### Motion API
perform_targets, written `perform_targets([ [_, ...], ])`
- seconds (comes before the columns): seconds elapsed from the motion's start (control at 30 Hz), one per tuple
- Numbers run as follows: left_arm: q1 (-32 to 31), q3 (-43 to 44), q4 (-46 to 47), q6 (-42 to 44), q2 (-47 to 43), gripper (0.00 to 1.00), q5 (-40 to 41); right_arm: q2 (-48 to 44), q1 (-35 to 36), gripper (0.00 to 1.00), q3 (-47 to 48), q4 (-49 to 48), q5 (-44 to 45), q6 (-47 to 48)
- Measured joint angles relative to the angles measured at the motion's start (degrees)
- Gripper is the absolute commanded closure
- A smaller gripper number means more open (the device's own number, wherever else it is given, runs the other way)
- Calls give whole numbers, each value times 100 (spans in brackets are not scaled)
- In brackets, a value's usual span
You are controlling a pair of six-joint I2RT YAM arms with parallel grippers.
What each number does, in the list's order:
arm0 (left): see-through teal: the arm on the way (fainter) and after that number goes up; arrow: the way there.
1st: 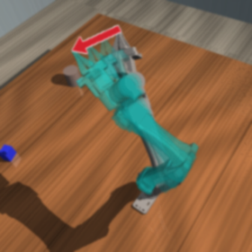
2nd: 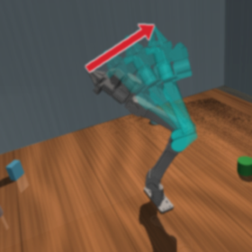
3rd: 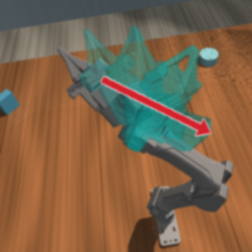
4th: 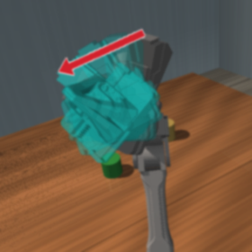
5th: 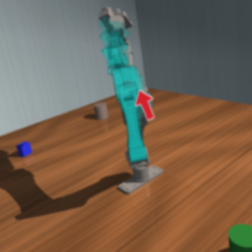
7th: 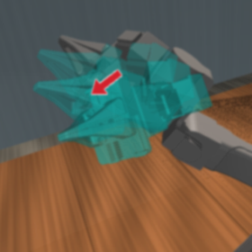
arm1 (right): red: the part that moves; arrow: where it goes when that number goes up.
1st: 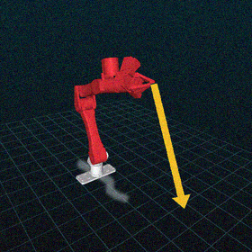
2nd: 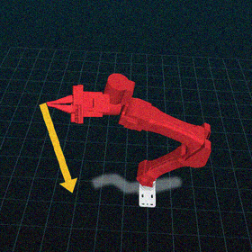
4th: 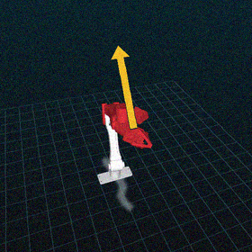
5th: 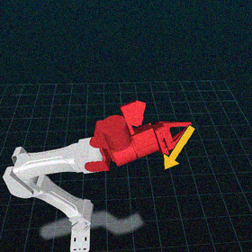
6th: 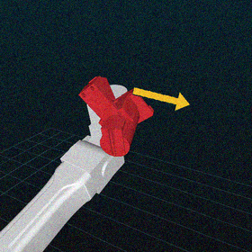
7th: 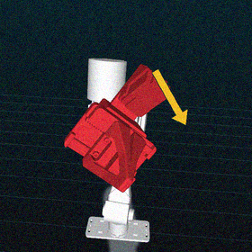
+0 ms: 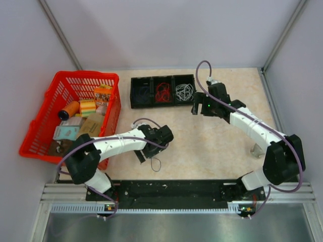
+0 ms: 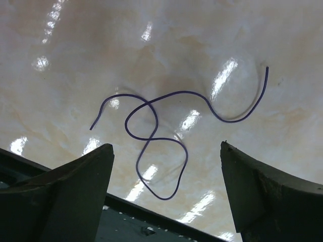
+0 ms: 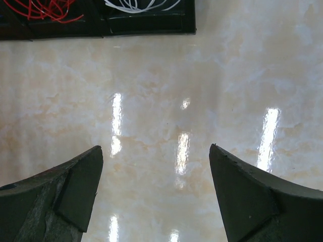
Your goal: Untangle the cables
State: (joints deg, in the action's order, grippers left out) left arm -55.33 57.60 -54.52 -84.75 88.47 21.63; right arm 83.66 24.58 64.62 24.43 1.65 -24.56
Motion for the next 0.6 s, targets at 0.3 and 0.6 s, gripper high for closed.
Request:
perform_targets([
  [0.3, 247, -61, -238, -1692, 208, 39, 208, -358, 0, 17, -448, -273, -44, 63],
  [0.6, 297, -138, -118, -2197, 667, 60, 203, -758, 0, 17, -627, -603, -68, 103],
])
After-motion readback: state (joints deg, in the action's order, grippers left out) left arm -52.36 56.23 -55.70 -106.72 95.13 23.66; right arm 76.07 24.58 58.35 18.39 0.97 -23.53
